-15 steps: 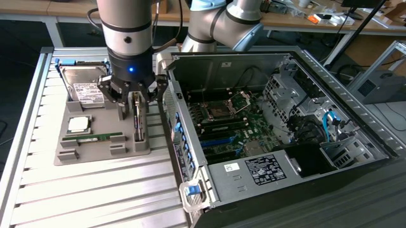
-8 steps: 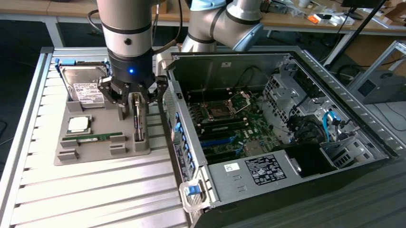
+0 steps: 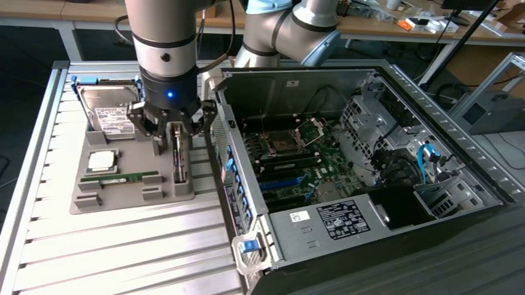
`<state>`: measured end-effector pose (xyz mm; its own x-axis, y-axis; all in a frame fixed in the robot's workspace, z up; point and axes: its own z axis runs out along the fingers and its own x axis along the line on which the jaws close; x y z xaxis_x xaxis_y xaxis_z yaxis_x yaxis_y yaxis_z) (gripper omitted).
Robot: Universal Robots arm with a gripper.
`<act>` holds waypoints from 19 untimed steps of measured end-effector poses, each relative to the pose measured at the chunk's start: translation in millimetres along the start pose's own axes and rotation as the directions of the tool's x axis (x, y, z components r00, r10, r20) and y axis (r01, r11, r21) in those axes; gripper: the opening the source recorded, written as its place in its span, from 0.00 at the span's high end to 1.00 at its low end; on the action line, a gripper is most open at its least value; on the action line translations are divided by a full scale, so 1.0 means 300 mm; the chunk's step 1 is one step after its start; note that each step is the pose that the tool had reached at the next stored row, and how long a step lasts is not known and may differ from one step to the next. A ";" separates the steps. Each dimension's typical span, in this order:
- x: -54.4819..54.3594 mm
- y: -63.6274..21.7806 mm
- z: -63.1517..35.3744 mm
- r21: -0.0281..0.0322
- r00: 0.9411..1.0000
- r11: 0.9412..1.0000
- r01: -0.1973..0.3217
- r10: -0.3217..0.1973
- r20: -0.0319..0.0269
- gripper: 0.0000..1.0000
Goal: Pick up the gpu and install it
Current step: 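Pick up the gpu and move the gpu toward the slot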
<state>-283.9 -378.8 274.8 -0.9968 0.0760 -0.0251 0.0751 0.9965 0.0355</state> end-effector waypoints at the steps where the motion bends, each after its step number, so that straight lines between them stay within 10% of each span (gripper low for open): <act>1: 0.000 0.000 0.001 0.000 1.000 1.000 0.000 0.000 0.000 0.50; 19: 0.001 -0.001 0.026 0.000 1.000 1.000 0.000 0.000 0.000 0.50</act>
<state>-283.9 -378.8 267.0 -0.9968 0.0760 -0.0251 0.0751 0.9965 0.0355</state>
